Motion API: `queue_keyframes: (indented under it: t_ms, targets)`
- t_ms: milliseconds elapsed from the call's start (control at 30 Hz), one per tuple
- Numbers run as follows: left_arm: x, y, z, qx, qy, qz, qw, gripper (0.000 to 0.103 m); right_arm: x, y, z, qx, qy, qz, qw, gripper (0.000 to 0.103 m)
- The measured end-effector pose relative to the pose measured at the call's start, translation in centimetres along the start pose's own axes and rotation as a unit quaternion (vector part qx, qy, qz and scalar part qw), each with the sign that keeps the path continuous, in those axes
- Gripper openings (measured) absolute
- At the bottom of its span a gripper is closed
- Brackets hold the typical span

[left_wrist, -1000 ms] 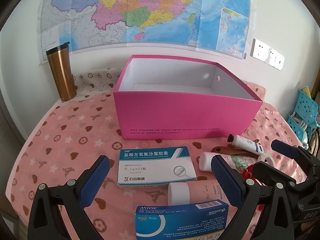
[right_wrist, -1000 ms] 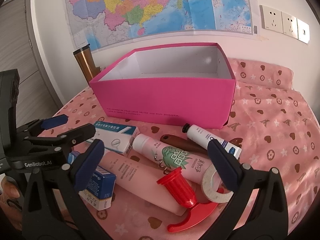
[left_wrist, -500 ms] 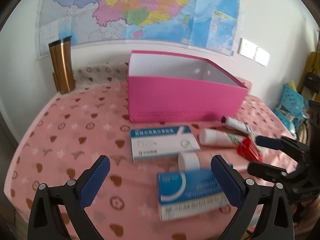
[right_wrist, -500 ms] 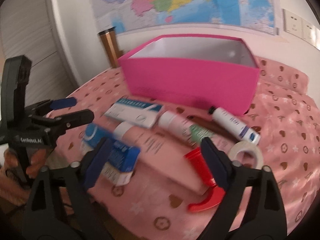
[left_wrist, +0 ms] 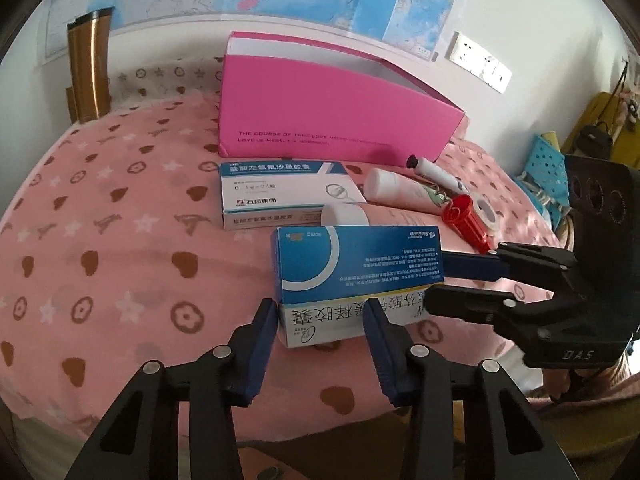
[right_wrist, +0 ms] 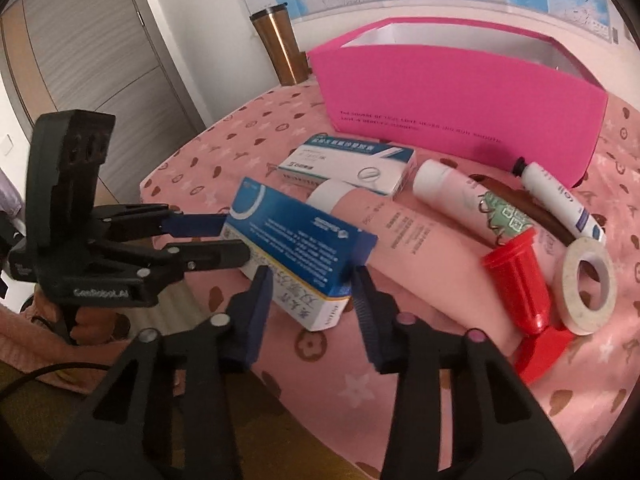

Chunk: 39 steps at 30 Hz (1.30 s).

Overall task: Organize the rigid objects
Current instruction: 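Lift the medicine box into the magenta box and open the right gripper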

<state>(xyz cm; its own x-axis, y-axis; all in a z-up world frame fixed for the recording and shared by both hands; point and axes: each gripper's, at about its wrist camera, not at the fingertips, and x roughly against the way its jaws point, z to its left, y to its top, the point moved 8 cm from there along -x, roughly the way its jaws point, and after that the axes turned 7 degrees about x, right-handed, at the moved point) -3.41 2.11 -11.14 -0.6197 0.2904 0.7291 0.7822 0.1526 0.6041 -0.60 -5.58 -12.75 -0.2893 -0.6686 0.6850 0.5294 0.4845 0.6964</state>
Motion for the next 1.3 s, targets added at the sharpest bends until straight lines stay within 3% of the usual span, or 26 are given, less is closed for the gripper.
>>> queue_keyframes:
  t_ms: [200, 500, 700, 1033, 1300]
  targets:
    - [0.0, 0.4, -0.3, -0.003, -0.010, 0.005, 0.9999, 0.044, -0.6, 0.0, -0.5, 0.003, -0.015, 0.002, 1.000, 0.043]
    - [1.1, 3.5, -1.1, -0.009, -0.022, -0.022, 0.9995, 0.044, 0.8, 2.4, -0.8, 0.018, -0.024, -0.023, 0.999, 0.043]
    - [1.9, 7.8, -2.1, -0.023, -0.035, -0.055, 0.9976, 0.047, 2.0, 6.0, -2.1, 0.021, -0.039, -0.051, 0.998, 0.043]
    - [1.4, 16.4, -2.1, -0.034, -0.024, -0.092, 0.9949, 0.047, 3.1, 13.5, -5.3, 0.028, -0.056, -0.096, 0.993, 0.043]
    - [-1.5, 20.2, -0.5, 0.001, -0.020, -0.068, 0.9975, 0.049, 0.9, 17.7, -8.6, 0.007, -0.048, -0.090, 0.995, 0.043]
